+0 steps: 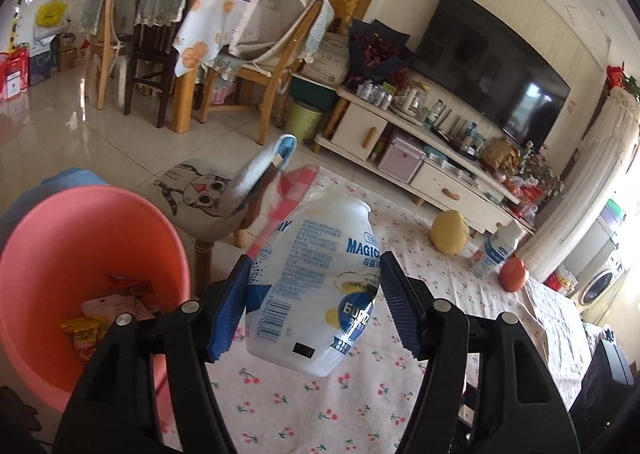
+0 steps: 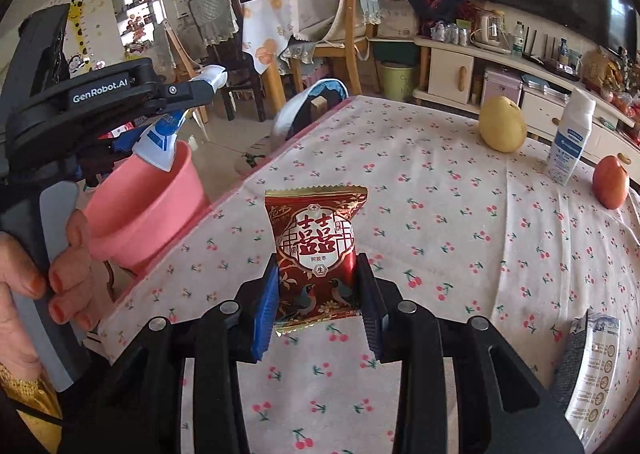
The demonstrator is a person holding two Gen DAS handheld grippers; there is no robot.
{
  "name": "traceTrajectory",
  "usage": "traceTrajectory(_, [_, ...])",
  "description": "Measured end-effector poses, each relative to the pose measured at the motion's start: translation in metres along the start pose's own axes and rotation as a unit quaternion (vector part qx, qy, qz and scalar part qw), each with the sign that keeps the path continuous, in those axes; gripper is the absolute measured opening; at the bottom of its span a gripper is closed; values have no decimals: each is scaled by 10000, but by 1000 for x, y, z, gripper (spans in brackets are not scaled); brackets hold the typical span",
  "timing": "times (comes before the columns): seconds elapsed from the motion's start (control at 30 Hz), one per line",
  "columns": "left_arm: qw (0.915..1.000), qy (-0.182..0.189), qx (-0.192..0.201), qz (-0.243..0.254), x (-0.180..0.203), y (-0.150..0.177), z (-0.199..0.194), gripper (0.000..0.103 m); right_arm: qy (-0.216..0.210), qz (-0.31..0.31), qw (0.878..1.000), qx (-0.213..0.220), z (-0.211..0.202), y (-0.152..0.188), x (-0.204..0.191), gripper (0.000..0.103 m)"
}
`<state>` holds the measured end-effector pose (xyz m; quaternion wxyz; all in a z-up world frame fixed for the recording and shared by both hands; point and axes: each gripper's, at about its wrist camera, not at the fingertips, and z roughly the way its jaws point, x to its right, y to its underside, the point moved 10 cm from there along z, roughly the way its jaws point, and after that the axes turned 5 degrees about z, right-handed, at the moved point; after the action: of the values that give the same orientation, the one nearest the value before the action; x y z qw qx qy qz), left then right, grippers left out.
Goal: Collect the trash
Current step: 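Carry the white bottle and red bag to the pink bucket, then open both tools over the pink bucket to drop both items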
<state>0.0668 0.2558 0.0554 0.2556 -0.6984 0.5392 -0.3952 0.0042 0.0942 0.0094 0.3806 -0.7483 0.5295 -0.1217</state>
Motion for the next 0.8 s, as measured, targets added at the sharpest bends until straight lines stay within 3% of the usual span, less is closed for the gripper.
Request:
traceTrajectory(0.2, [9966, -609, 149, -539, -67, -15, -12, 65, -344, -381, 9987, 1, 20, -14, -68, 38])
traceTrajectory(0.47, [9849, -1292, 173, -1141, -148, -28, -23, 65, -743, -848, 9936, -64, 55, -35, -140, 38])
traceTrajectory(0.63, [9765, -1452, 95, -1589, -191, -26, -26, 65, -914, -998, 9907, -157, 79, -43, -170, 38])
traceTrajectory(0.8, [9736, -1476, -16, -1742, -208, -25, -18, 65, -999, -1204, 9872, -325, 103, -38, -192, 38])
